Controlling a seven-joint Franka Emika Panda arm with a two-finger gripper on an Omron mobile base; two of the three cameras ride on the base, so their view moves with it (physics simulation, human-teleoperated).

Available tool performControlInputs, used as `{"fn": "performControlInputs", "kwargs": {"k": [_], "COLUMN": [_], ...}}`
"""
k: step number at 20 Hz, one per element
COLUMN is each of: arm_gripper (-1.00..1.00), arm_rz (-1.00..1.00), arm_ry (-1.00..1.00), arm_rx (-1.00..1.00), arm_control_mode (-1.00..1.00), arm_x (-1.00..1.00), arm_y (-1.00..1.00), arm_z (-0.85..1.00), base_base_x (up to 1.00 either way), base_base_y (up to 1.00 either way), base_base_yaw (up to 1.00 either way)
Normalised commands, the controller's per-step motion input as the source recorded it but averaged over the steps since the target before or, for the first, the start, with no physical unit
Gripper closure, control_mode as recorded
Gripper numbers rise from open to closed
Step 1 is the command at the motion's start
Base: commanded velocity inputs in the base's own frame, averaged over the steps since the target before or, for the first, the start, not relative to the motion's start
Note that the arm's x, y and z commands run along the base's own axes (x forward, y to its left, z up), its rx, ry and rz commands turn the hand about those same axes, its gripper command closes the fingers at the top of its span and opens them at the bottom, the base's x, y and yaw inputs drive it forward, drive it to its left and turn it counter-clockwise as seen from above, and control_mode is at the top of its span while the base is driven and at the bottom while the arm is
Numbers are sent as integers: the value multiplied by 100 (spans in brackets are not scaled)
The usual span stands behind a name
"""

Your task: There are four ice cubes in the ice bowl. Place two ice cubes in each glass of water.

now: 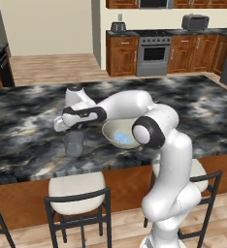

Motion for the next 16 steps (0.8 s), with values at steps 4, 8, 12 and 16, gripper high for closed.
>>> {"fn": "performControlInputs", "kwargs": {"k": [4, 8, 12, 16], "arm_gripper": [-100, -100, -100, -100], "arm_rz": [-4, -21, -39, -45], "arm_ry": [-14, -6, 0, 0], "arm_rx": [20, 15, 9, 7], "arm_control_mode": [-100, -100, -100, -100], "arm_x": [-53, -54, -52, -44], "arm_y": [-42, -61, -84, -81], "arm_z": [80, 47, 17, 9], "base_base_x": [0, 0, 0, 0], "base_base_y": [0, 0, 0, 0], "base_base_yaw": [0, 0, 0, 0]}}
